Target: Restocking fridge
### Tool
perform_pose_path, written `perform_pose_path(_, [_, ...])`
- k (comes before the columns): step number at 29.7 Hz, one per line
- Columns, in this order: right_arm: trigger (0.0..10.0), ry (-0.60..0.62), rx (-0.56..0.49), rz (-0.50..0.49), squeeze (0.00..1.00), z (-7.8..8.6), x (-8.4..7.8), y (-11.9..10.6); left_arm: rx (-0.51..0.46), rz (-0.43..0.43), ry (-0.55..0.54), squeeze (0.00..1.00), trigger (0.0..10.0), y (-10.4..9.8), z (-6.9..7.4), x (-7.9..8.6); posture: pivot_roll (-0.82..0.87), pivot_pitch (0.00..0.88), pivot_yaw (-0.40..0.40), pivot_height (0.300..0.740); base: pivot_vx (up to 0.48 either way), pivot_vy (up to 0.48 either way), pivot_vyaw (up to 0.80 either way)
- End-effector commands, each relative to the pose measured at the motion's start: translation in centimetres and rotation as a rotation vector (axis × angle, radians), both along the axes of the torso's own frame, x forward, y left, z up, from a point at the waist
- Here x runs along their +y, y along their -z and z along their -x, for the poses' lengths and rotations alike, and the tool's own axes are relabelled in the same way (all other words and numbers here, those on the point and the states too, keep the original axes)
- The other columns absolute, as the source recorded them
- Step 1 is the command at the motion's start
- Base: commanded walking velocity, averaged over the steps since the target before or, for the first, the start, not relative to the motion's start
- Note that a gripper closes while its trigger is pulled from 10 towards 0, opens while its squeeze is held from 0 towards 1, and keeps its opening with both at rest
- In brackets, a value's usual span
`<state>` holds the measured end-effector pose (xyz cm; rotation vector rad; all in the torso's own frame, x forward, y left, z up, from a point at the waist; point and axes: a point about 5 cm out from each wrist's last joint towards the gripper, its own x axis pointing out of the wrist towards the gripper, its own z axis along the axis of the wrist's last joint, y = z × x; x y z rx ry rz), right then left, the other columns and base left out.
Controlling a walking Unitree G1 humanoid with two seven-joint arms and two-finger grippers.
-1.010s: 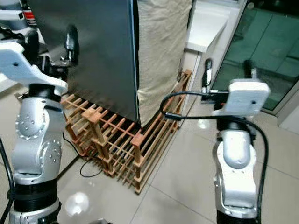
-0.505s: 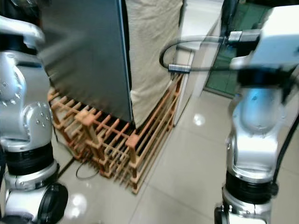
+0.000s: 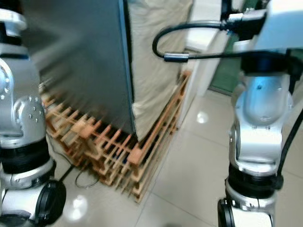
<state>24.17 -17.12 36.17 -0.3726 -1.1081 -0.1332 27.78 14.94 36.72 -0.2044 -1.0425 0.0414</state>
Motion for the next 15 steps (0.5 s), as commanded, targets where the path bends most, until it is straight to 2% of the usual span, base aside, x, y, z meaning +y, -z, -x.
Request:
perform_pose_path(1, [10.0,0.005,0.021,-0.007,0.0,-0.2,0.0,0.5,-0.004,0.001,-0.016,0.0,10.0,-0.2,-0.1,0.0,-0.15,0.0,0.006,0.74,0.0,0.0,0.0])
perform_pose_path(6, [10.0,0.002,0.033,-0.009,0.0,-0.2,0.1,0.8,-0.003,0.003,-0.022,0.0,10.0,-0.2,-0.2,0.0,-0.15,0.0,0.005,0.74,0.0,0.0,0.0])
perform_pose_path(9, [10.0,-0.008,0.076,-0.039,0.0,-0.6,-0.1,1.4,0.052,0.003,0.024,0.0,10.0,0.3,-0.9,-0.3,-0.15,0.0,0.005,0.74,0.0,0.0,0.0])
perform_pose_path(10, [10.0,-0.038,0.213,-0.162,0.0,-1.9,-1.2,3.3,0.189,-0.054,0.098,0.0,10.0,1.9,-2.3,-1.4,-0.15,0.0,0.007,0.74,0.0,0.0,0.0])
perform_pose_path(12, [10.0,-0.059,0.304,-0.239,0.0,-2.5,-1.8,4.7,0.25,-0.091,0.108,0.0,10.0,2.8,-2.8,-1.8,-0.15,0.0,0.009,0.74,0.0,0.0,0.0])
perform_pose_path(13, [10.0,-0.073,0.386,-0.297,0.0,-3.0,-2.1,6.3,0.303,-0.137,0.131,0.0,10.0,3.6,-3.1,-2.4,-0.15,0.0,0.009,0.74,0.0,0.0,0.0])
perform_pose_path(14, [10.0,-0.077,0.49,-0.347,0.0,-3.5,-2.5,8.4,0.381,-0.193,0.16,0.0,10.0,4.9,-3.5,-3.0,-0.15,0.0,0.011,0.74,0.0,0.0,0.0])
perform_pose_path(15, [10.0,-0.086,0.674,-0.405,0.0,-3.9,-2.6,12.2,0.558,-0.26,0.248,0.0,10.0,8.0,-4.3,-4.0,-0.15,0.0,0.017,0.74,0.0,0.0,0.0])
